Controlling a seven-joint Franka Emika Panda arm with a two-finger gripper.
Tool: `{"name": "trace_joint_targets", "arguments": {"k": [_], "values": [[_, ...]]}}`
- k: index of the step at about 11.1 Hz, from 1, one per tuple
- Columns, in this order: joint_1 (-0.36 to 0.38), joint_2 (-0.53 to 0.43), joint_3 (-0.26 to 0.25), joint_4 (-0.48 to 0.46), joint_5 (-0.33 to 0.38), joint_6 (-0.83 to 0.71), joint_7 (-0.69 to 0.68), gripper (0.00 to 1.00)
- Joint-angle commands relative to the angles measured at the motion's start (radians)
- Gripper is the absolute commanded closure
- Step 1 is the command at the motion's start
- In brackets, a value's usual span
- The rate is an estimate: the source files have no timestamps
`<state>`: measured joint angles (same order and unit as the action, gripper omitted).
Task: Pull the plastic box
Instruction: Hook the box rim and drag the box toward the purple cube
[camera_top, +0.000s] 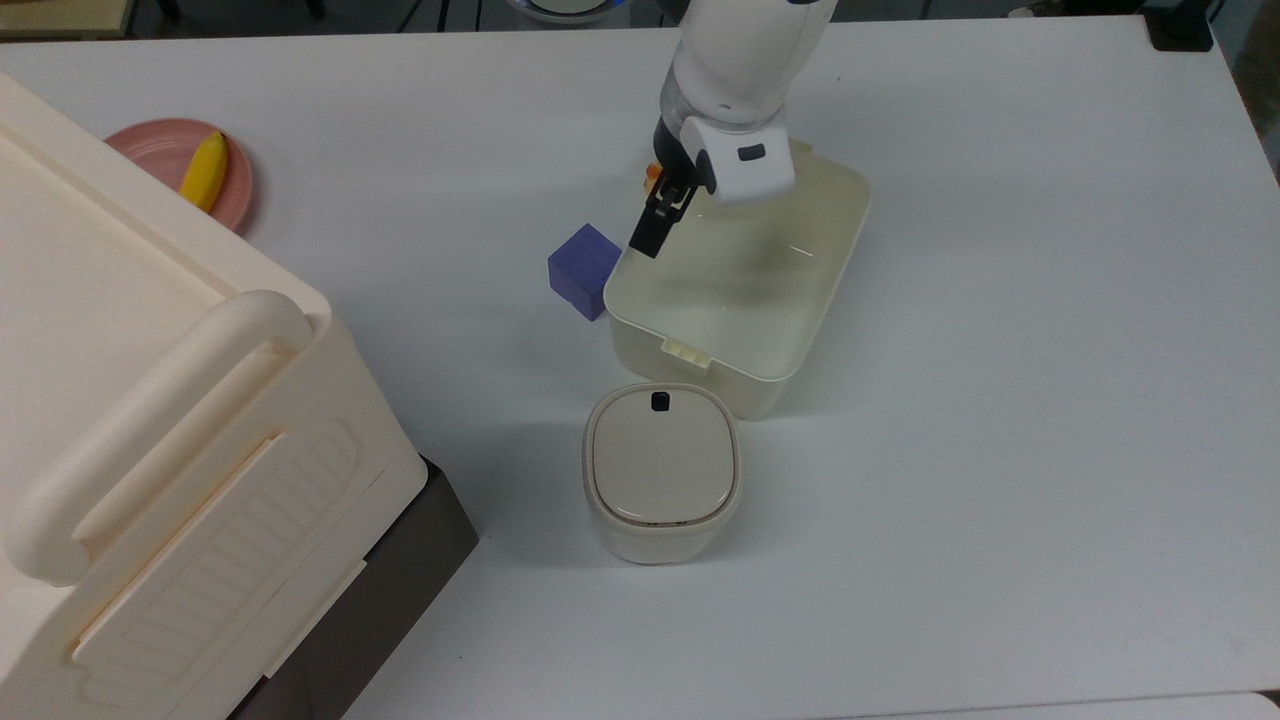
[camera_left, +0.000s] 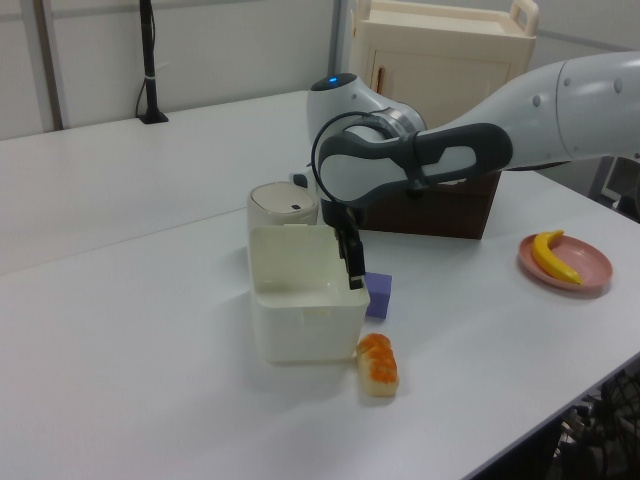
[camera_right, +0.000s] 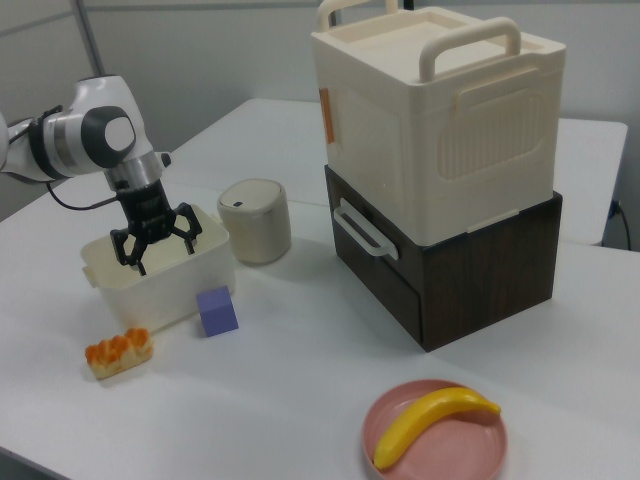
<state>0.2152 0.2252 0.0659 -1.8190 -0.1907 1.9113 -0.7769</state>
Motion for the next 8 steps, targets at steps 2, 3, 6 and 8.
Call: {"name": "trace_joint_targets", "arguments": {"k": [2,3,6,8], "values": [[-0.007,-0.047,-0.038,-0.072,-0.03,0.038,0.002,0.0],[-0.007,-0.047,-0.038,-0.069,-0.032,0.038,0.005,0.0],[0.003,-0.044,-0.031,-0.019,-0.017,0.038,0.144,0.0],[0.022,-0.04,-0.018,0.062,-0.012,0.038,0.403,0.0]]}}
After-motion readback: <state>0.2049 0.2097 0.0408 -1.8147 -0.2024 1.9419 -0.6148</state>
